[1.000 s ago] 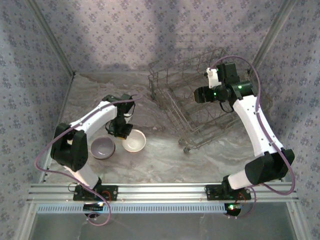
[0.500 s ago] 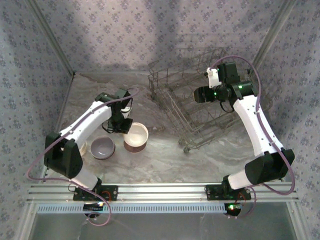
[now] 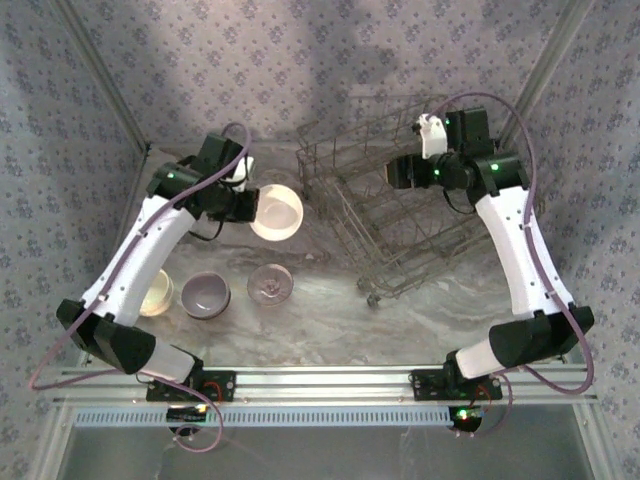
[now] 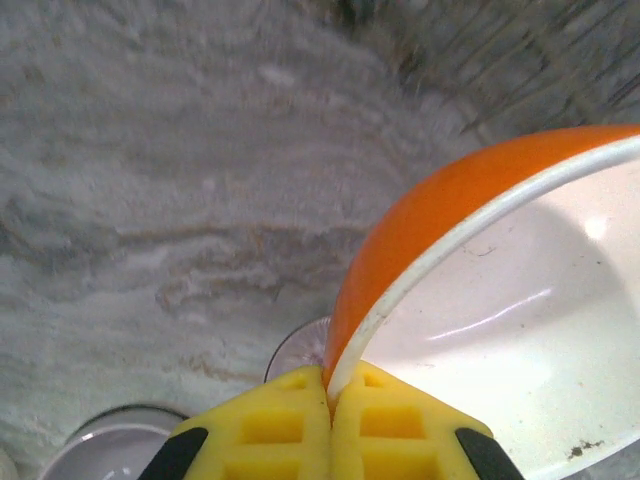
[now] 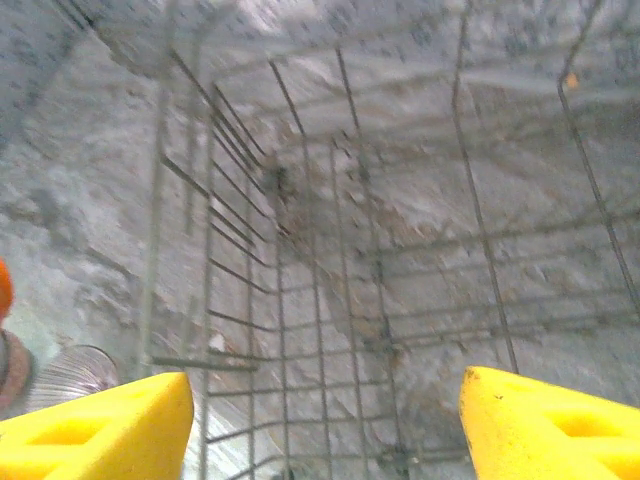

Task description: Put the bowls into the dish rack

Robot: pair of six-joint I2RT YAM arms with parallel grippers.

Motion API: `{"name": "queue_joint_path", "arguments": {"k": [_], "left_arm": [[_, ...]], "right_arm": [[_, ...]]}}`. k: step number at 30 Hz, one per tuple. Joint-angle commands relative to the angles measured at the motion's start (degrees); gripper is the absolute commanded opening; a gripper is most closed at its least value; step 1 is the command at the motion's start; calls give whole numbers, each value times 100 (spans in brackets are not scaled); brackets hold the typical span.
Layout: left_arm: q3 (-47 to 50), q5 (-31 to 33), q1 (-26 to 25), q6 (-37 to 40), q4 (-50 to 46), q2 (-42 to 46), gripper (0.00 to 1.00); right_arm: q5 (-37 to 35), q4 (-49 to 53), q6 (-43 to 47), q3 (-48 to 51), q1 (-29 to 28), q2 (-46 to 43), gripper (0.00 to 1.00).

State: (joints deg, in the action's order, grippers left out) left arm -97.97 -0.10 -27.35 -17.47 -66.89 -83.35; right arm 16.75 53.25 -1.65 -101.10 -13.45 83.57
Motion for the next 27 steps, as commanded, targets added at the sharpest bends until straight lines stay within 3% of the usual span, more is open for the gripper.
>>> {"name": "queue_joint_path", "arguments": {"k": [1,11,17,27], "left_arm": [[-649,237,-137,-140,131,32,0],[-2469,1209,-952,-83,-43,-869,0],[-2881,1543,-1251,-72,-34,-1160,0],[-3285,1574,-1464,-96,-264,-1444,0]], "right_arm": [[540,180,-105,-554,-276,32,71],[737,432,-29,-1848,-1505,754,70],[577,421,-97,-1875,-1777,891,69],[-226,424,-195,-1773,-2045,1027,61]]}}
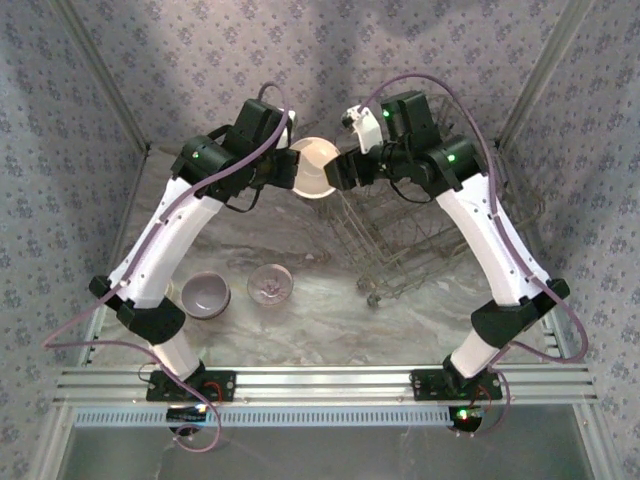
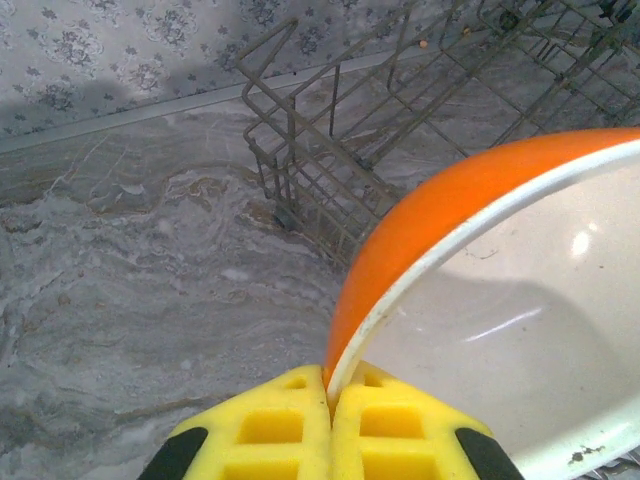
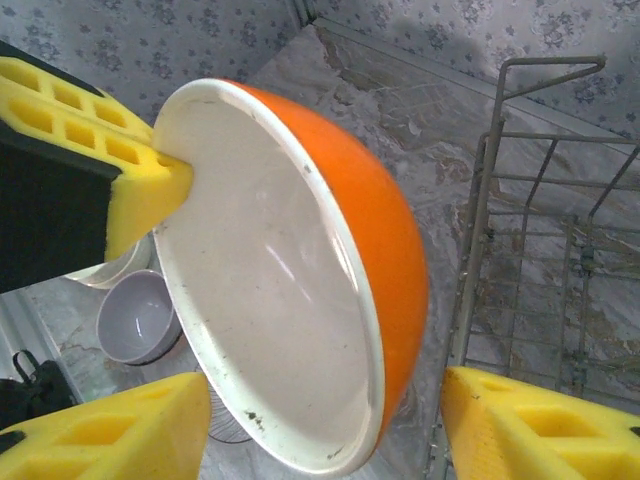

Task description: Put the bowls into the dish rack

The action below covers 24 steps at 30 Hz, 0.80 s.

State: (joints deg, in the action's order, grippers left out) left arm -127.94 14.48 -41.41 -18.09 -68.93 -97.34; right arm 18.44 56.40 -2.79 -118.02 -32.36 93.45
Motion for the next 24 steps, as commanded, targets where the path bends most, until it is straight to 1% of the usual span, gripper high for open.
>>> {"name": "queue_joint_path", "arguments": {"k": [1,5,10,13,16,19,24], "left_arm": [[-333,116,-64,-54,-112,-77,0],[-469,168,-109,-140,-244,-162,0],[-463,257,-168,-239,-262,-180,0],[-450,219,-227,-273,-194,-188,0],[-469,159,-295,-314,-154,-228,0],[-473,129,-332,-385,-139,-250,0],[-273,-238,-371,-618,134,-224,0]], "right_arm": [[-576,110,-98,-81,-197,63,59],[-1175,92,-147,-81,-353,88,48],[-1596,56,-205,-81,-485,108,37],[-1711,90,-207,-98,-519,152,35],[-1803,152,-244,-116,-538,217,28],[-1978,155,-265,-113,-576,233,23],[-2256,103,-317,-55,-605,233,14]]}}
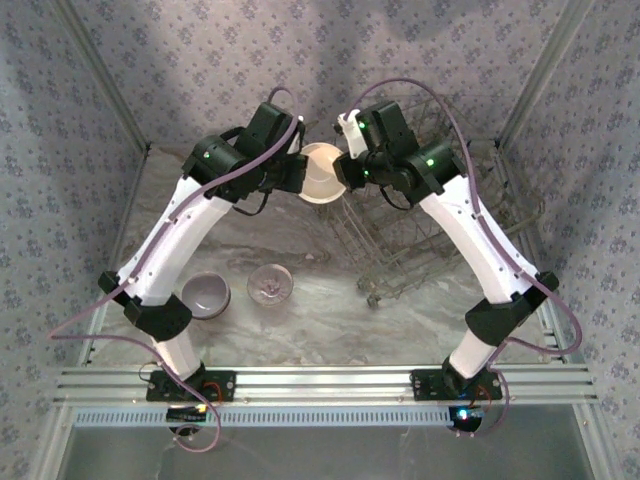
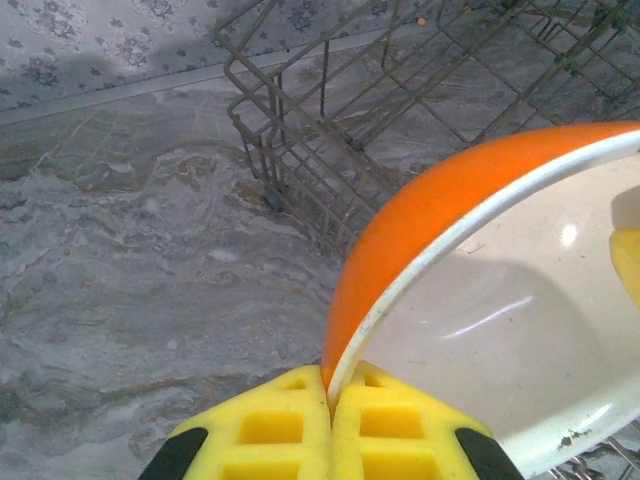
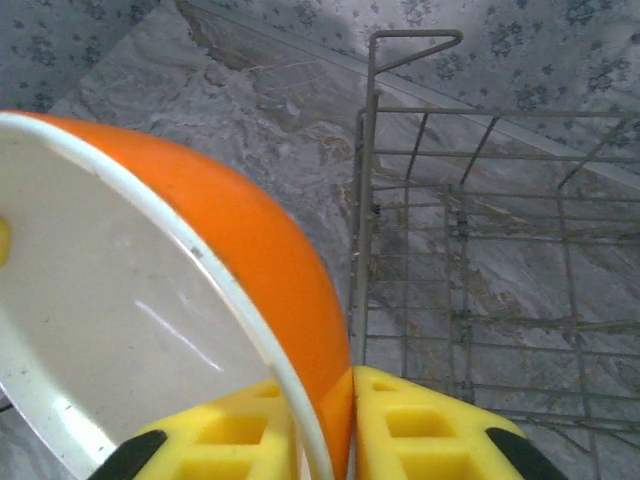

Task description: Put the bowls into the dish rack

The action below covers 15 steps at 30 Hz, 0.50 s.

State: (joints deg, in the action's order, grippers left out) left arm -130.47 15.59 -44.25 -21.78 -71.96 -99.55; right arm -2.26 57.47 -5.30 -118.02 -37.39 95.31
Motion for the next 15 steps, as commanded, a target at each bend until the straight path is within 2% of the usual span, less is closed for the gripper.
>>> {"name": "queue_joint_path", "arguments": {"k": [1,6,11,15], "left_arm": [[2,-391,-103,-281,466,-12,0],[-12,-461,-213,-395,584,-63,0],[-197,-450,-298,-452,629,-156,18],[-215,-407,-301,-316,862,-112,44]], "right_arm": [[-208,-7,-68,-42,-102,45,12],[-552,1,-155,32,-94,-1,5],[-673,-24,-195,192,33,-101,0],[-697,-70,-299,262,273,-122,0]]}}
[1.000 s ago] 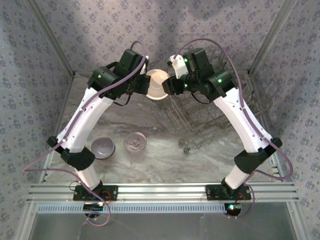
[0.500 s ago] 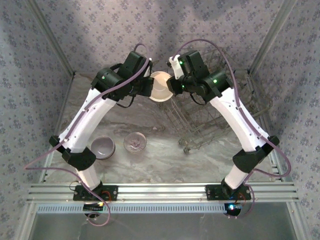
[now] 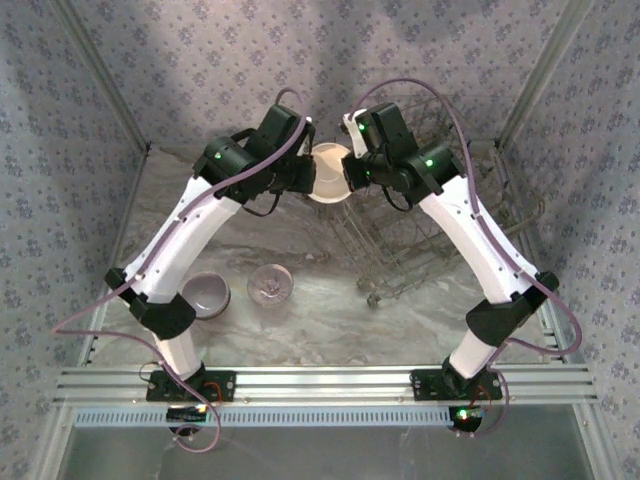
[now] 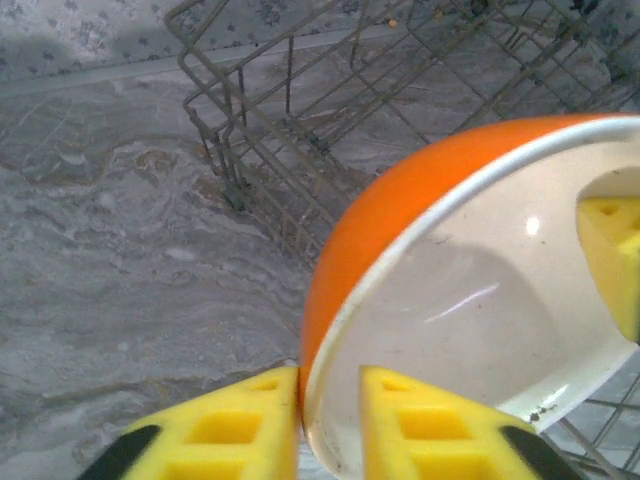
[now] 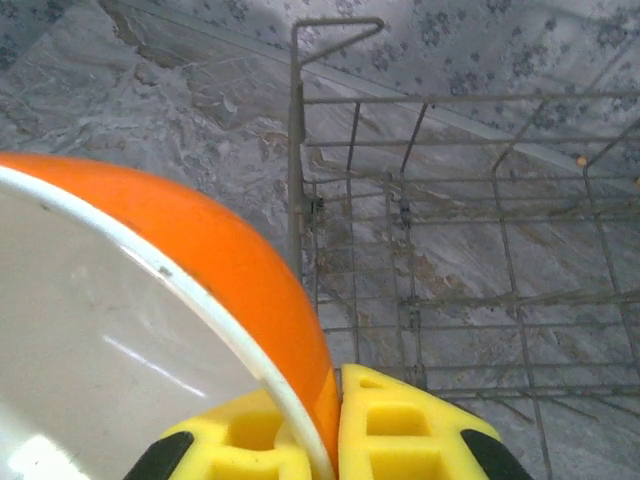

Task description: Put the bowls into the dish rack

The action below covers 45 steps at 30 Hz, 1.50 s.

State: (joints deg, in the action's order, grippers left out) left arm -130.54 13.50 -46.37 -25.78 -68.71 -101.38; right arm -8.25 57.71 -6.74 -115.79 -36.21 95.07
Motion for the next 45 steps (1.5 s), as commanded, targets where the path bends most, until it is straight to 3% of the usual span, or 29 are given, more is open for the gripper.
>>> {"name": "queue_joint_path", "arguments": {"k": [1,6,12,17,23,32,45], "left_arm": [[-208,-179,-82,180,619,111,50],[-80,-454,278,749,1026,347,63],[537,-2027,1691,921,1523,507,65],[1305,-2909,2314,1234,2019,611,66],[1753,-3569,2711,1389,2288,488,67],[2331,-3855,2983,1251,2953,359,68],[2322,-3863,3172,1352,2951,67,69]], "right_arm": [[-146,-102,-194,15,235,-66,0],[-815,-68,-275,-166,561,77,0],[-1941,-188,-235,-374,1281,71,0],[-3093,-503,363,-167,1926,82,0],[-3629,-882,737,354,2665,89,0],[-3966,-2154,1805,1284,3407,232,0],[-4338,-3918,2945,2022,3717,609,0]]}}
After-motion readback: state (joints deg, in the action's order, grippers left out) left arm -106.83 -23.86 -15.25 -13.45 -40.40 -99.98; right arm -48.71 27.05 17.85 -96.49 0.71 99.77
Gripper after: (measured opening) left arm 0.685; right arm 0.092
